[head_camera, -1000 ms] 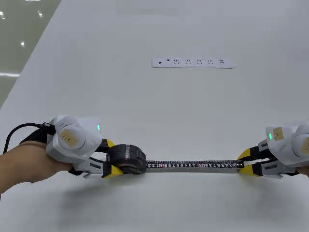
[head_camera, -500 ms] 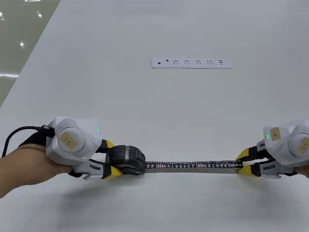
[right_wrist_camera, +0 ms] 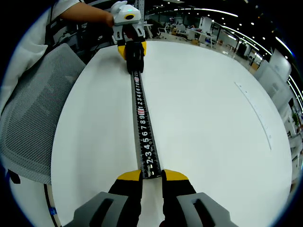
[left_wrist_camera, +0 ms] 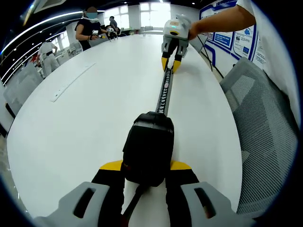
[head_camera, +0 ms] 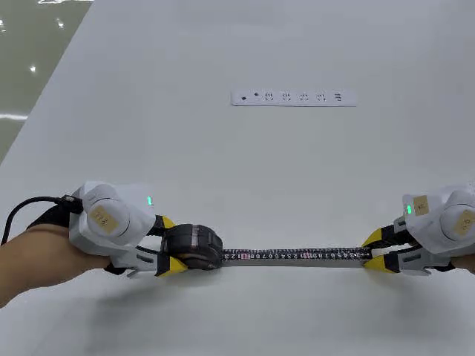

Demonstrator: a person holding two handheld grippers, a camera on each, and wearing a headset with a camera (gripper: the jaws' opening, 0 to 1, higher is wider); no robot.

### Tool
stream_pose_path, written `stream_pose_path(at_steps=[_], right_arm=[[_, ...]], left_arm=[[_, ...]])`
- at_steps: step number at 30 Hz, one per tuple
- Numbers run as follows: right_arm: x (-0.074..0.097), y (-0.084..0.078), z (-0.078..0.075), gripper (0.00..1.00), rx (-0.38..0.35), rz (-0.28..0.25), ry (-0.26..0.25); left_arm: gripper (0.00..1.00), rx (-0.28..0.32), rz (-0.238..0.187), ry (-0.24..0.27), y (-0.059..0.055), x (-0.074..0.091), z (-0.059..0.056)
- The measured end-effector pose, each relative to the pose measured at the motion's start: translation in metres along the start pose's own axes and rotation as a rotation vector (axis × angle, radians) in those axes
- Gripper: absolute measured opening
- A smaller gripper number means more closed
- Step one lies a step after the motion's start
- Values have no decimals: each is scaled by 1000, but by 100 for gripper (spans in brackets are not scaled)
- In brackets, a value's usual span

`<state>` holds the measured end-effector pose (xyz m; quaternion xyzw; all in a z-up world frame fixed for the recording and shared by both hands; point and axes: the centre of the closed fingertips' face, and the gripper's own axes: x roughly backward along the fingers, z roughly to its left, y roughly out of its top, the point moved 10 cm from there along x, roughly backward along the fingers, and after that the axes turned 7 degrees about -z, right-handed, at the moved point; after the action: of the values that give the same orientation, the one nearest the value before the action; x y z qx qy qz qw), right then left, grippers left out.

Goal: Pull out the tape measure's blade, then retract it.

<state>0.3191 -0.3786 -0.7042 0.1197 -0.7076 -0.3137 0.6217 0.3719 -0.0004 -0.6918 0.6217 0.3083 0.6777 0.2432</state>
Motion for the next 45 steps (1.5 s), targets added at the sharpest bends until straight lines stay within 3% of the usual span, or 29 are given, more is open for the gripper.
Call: stream_pose_path(at_steps=[6, 16, 21, 23, 25, 30, 32, 34, 36, 37, 45], right_arm=[[0, 0, 0, 21, -21, 2, -16], [0, 2, 1, 22, -36, -10, -25], [2, 3, 2, 25, -72, -43, -46], [3, 4, 5, 28, -131, -79, -54], [3, 4, 6, 32, -151, -81, -63], [4, 6, 12, 42, -198, -102, -86], [6, 9, 15, 44, -203, -126, -106], [5, 8, 17, 46, -226, -130, -117], [6, 9, 21, 49, -232, -138, -140], [7, 9, 23, 50, -238, -147, -146], [12, 10, 34, 56, -300, -207, -207]], left_arm=[[32, 17, 1, 5, 0, 1, 0], [35, 25, -12, 8, 0, 2, -1], [39, 46, -22, 25, -1, 5, -1], [41, 60, -39, 31, -2, 8, -4], [43, 81, -56, 41, -3, 10, -6], [47, 132, -83, 87, -13, 16, -10], [50, 170, -104, 106, -16, 19, -13], [53, 170, -124, 161, -17, 22, -14], [55, 219, -159, 175, -17, 26, -18], [55, 228, -169, 201, -18, 28, -19], [58, 276, -212, 271, -25, 41, -35]])
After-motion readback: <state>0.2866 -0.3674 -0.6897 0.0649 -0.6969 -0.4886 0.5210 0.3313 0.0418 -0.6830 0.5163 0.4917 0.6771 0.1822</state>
